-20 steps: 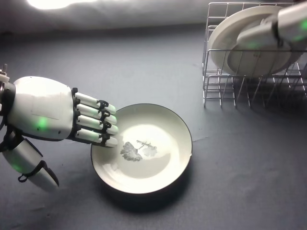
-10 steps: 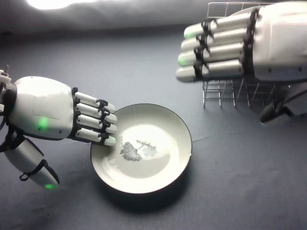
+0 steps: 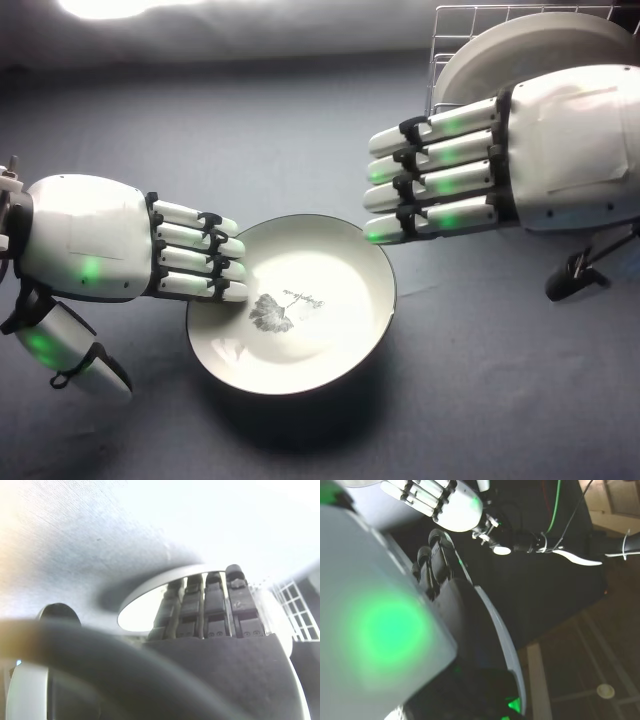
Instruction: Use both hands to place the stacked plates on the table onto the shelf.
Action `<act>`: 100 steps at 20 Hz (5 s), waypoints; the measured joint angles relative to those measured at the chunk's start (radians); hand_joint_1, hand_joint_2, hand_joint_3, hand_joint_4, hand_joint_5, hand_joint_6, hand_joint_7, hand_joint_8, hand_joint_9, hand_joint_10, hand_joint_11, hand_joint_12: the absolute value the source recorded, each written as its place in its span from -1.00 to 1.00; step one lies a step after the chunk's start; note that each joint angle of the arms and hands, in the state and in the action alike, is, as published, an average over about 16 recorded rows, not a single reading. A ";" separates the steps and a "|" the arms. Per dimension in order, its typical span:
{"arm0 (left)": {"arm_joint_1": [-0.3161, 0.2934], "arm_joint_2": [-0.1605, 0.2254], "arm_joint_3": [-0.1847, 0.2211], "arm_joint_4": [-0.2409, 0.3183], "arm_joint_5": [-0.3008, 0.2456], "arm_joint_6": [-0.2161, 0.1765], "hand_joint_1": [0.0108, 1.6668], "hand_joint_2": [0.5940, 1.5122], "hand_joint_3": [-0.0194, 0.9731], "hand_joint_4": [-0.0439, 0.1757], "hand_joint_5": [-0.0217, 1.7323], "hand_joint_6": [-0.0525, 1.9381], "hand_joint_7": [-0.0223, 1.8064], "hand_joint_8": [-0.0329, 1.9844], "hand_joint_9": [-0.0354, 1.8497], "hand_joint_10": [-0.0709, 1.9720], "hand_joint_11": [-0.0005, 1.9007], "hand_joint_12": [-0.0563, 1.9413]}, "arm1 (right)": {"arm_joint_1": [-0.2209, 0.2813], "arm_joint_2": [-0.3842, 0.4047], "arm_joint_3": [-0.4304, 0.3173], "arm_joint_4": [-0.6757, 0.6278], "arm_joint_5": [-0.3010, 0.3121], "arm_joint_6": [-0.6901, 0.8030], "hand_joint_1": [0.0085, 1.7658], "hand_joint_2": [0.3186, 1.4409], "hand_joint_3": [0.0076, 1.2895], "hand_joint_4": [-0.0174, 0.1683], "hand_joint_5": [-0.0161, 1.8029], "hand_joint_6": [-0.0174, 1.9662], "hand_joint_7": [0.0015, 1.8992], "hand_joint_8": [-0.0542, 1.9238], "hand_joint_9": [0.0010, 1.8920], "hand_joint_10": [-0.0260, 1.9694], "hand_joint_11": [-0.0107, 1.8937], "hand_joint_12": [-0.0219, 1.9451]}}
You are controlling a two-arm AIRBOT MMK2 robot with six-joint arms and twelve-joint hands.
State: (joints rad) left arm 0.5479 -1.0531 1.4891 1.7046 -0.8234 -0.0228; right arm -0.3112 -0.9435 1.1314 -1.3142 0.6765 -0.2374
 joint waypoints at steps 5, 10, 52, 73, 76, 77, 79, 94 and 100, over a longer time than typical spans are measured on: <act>0.034 0.001 -0.008 -0.020 0.014 -0.016 -0.99 0.06 -0.96 -0.68 -0.96 -0.98 -0.96 -0.97 -0.98 -0.96 -0.99 -0.97 | -0.016 -0.018 -0.012 -0.009 -0.020 -0.001 0.10 -0.07 -0.99 -0.76 -0.96 -0.97 -0.99 -0.93 -0.98 -0.96 -0.97 -0.98; 0.064 0.003 -0.014 -0.043 0.024 -0.052 -0.99 0.06 -0.96 -0.70 -0.97 -0.98 -0.96 -0.97 -0.98 -0.96 -0.99 -0.96 | -0.034 -0.038 -0.024 -0.008 -0.050 -0.001 0.11 -0.07 -0.99 -0.76 -0.96 -0.97 -0.99 -0.93 -0.98 -0.96 -0.97 -0.98; 0.111 -0.013 0.009 -0.080 -0.008 -0.248 -0.99 0.05 -0.96 -0.71 -0.98 -0.99 -0.99 -0.99 -0.99 -0.98 -0.97 -0.92 | -0.053 -0.468 0.242 0.095 -0.219 -0.019 0.29 0.10 -0.99 -0.84 -0.43 -0.89 -0.43 -0.80 -0.36 -0.87 -0.57 0.03; -0.201 0.100 -0.073 0.061 -0.029 -0.177 -0.99 0.03 -0.96 -0.53 -0.91 -0.93 -0.95 -0.95 -0.94 -0.98 -0.99 -0.94 | 0.000 -0.318 0.105 0.254 -0.179 -0.023 0.34 0.14 -0.99 -0.72 0.04 -0.32 0.07 -0.21 0.28 -0.85 -0.09 0.30; -0.228 0.133 -0.079 0.063 -0.026 -0.167 -0.99 0.03 -0.96 -0.52 -0.91 -0.93 -0.95 -0.95 -0.94 -0.98 -0.99 -0.94 | 0.019 -0.277 0.071 0.306 -0.167 -0.023 0.35 0.15 -0.99 -0.69 0.07 -0.19 0.09 -0.16 0.28 -0.86 -0.10 0.30; -0.235 0.145 -0.081 0.064 -0.025 -0.165 -0.99 0.03 -0.96 -0.52 -0.91 -0.93 -0.95 -0.95 -0.94 -0.98 -0.99 -0.94 | 0.025 -0.265 0.060 0.325 -0.164 -0.024 0.35 0.15 -0.99 -0.68 0.08 -0.16 0.10 -0.14 0.28 -0.86 -0.10 0.30; -0.246 0.167 -0.084 0.066 -0.024 -0.164 -0.99 0.03 -0.96 -0.52 -0.91 -0.93 -0.95 -0.95 -0.94 -0.98 -0.99 -0.94 | 0.037 -0.242 0.038 0.365 -0.158 -0.024 0.36 0.16 -0.99 -0.66 0.09 -0.09 0.11 -0.12 0.28 -0.86 -0.11 0.30; -0.264 0.257 -0.044 0.117 -0.051 -0.162 -0.99 0.04 -0.96 -0.53 -0.92 -0.93 -0.95 -0.95 -0.94 -0.98 -0.99 -0.94 | 0.145 -0.159 -0.055 0.823 -0.222 -0.014 0.38 0.18 -0.99 -0.64 0.12 -0.04 0.13 -0.12 0.27 -0.81 -0.10 0.29; -0.266 0.257 -0.016 0.133 -0.062 -0.161 -0.99 0.03 -0.96 -0.53 -0.93 -0.93 -0.96 -0.95 -0.94 -0.98 -0.99 -0.94 | 0.198 -0.156 -0.060 1.052 -0.336 -0.005 0.45 0.18 -0.99 -0.73 0.11 -0.04 0.12 -0.14 0.15 -0.42 -0.11 0.28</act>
State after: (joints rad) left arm 0.2823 -0.7959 1.4729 1.8377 -0.8851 -0.1837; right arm -0.1135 -1.0994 1.0715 -0.2626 0.3408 -0.2423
